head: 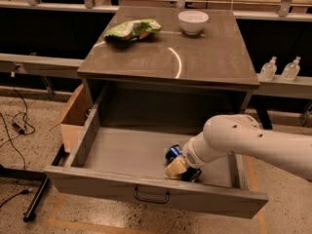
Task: Pick pepsi can from top drawer and place on counter
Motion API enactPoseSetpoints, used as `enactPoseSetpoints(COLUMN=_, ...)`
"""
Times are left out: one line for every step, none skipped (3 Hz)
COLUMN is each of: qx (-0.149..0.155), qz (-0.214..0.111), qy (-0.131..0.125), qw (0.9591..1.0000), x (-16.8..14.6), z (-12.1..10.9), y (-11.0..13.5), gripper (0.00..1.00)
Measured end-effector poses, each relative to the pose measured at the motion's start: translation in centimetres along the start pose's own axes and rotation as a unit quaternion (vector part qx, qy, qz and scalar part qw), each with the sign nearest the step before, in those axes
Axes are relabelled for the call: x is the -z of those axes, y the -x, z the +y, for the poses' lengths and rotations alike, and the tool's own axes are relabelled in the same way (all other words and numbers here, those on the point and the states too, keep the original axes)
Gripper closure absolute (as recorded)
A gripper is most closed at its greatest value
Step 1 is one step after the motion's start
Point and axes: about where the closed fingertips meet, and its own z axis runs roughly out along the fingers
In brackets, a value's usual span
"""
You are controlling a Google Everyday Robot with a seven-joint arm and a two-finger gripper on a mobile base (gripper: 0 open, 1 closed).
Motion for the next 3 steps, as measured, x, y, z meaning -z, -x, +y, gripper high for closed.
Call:
enactPoseSetpoints(qx=0.003, qz=0.005, qy=0.0, qw=1.0, x=-0.4, z=-0.3, y=-0.3, gripper=0.62)
enactPoseSetpoints(qx=0.009, qz=-0.029, qy=-0.001, qw=0.9995, x=2.1, z=-1.4, y=1.8, gripper=0.85)
enactPoseSetpoints(qx=0.025, qz=-0.07, qy=-0.003, qw=0.9972, x=7.3, z=-4.0, y=4.1, gripper=1.0)
